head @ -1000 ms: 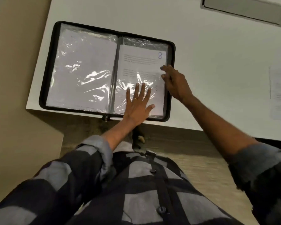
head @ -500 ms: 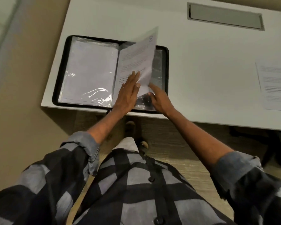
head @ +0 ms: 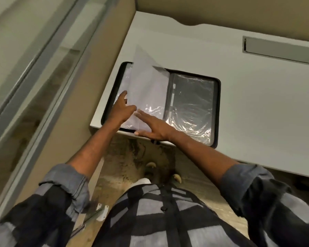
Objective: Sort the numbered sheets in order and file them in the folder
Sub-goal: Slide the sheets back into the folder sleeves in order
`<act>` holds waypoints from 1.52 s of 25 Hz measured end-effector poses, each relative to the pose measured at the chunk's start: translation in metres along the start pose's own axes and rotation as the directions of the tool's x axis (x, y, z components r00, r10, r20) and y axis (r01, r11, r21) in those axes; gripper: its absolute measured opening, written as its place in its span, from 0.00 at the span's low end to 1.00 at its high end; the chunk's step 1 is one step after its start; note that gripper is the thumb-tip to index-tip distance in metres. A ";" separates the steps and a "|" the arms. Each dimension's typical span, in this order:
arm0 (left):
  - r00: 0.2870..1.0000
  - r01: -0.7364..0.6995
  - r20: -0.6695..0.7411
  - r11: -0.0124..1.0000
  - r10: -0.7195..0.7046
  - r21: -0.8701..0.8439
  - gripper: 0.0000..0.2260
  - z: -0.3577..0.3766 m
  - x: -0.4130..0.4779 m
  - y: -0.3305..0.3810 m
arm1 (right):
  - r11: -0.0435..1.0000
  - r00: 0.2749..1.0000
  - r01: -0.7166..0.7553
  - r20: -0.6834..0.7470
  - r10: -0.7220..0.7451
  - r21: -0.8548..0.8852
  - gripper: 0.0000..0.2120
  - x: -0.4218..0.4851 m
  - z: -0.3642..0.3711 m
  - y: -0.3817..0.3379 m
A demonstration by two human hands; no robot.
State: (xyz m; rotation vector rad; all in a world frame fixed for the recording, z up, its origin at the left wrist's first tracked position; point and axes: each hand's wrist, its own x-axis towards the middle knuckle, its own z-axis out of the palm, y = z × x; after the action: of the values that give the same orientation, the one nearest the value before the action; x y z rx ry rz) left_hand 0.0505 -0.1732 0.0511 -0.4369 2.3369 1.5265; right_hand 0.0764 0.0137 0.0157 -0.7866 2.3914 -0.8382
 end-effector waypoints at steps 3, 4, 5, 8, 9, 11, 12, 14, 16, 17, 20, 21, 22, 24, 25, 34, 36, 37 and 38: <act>0.996 0.019 -0.091 0.981 -0.001 0.194 0.35 -0.025 0.007 -0.031 | 0.982 0.986 -0.061 0.141 0.087 -0.181 0.35 0.027 0.026 0.007; 0.993 0.019 -0.121 0.974 0.008 0.227 0.35 -0.031 0.010 -0.040 | 0.975 0.990 -0.064 0.111 0.089 -0.211 0.33 0.032 0.028 0.007; 0.988 0.013 -0.151 0.966 0.027 0.257 0.35 -0.035 0.013 -0.049 | 0.968 0.994 -0.073 0.060 0.090 -0.240 0.31 0.036 0.030 0.011; 0.972 -0.088 -0.167 0.915 0.165 0.394 0.29 -0.040 0.024 -0.079 | 0.939 0.984 -0.179 -0.033 0.177 -0.293 0.32 0.034 0.031 0.028; 0.972 -0.111 -0.135 0.877 0.194 0.467 0.26 -0.040 0.026 -0.087 | 0.936 0.979 -0.199 -0.014 0.203 -0.290 0.36 0.031 0.031 0.032; 0.974 -0.147 -0.040 0.752 0.224 0.642 0.25 -0.034 0.029 -0.103 | 0.959 0.982 -0.164 0.055 0.181 -0.230 0.43 0.023 0.030 0.036; 0.975 -0.158 -0.001 0.693 0.223 0.703 0.27 -0.029 0.029 -0.110 | 0.972 0.985 -0.149 0.060 0.163 -0.181 0.44 0.020 0.029 0.036; 0.976 -0.170 0.044 0.619 0.214 0.767 0.30 -0.017 0.030 -0.117 | 0.981 0.984 -0.173 0.016 0.175 -0.088 0.43 0.016 0.028 0.035; 0.975 -0.176 0.065 0.568 0.211 0.804 0.30 -0.005 0.031 -0.119 | 0.975 0.975 -0.218 -0.061 0.215 -0.040 0.39 0.011 0.025 0.034; 0.976 -0.173 0.069 0.553 0.204 0.815 0.30 0.001 0.031 -0.119 | 0.969 0.965 -0.244 -0.102 0.240 -0.032 0.38 0.006 0.025 0.035; 0.975 -0.211 0.125 0.570 0.186 0.794 0.29 0.028 0.029 -0.104 | 0.938 0.916 -0.347 -0.218 0.337 -0.006 0.35 -0.019 0.018 0.042; 0.969 -0.238 0.147 0.572 0.201 0.785 0.29 0.040 0.027 -0.095 | 0.926 0.895 -0.376 -0.259 0.363 -0.001 0.34 -0.030 0.014 0.046; 0.959 -0.273 0.172 0.572 0.224 0.774 0.29 0.055 0.025 -0.084 | 0.916 0.874 -0.401 -0.298 0.384 0.004 0.34 -0.043 0.011 0.052; 0.927 -0.367 0.246 0.557 0.283 0.745 0.29 0.086 0.018 -0.060 | 0.896 0.835 -0.442 -0.352 0.423 0.029 0.33 -0.073 0.005 0.068; 0.906 -0.416 0.283 0.543 0.314 0.730 0.28 0.103 0.014 -0.049 | 0.885 0.814 -0.464 -0.372 0.445 0.044 0.34 -0.090 0.003 0.076; 0.755 -0.656 0.514 0.452 0.408 0.604 0.28 0.278 -0.059 0.032 | 0.764 0.618 -0.609 -0.475 0.626 0.213 0.34 -0.266 -0.023 0.138; 0.723 -0.690 0.536 0.419 0.435 0.591 0.28 0.323 -0.079 0.045 | 0.744 0.601 -0.635 -0.472 0.644 0.206 0.34 -0.311 -0.028 0.153; 0.712 -0.701 0.546 0.410 0.442 0.583 0.29 0.347 -0.089 0.053 | 0.734 0.590 -0.647 -0.475 0.653 0.206 0.34 -0.335 -0.032 0.160; 0.699 -0.714 0.559 0.404 0.445 0.571 0.29 0.368 -0.099 0.061 | 0.724 0.573 -0.657 -0.484 0.661 0.210 0.34 -0.357 -0.036 0.166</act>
State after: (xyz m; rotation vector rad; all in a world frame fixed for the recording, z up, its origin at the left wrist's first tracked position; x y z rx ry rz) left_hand 0.1495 0.1962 0.0026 0.9093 2.6693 0.5169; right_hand 0.2517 0.3676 0.0161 0.4605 2.8189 -0.7850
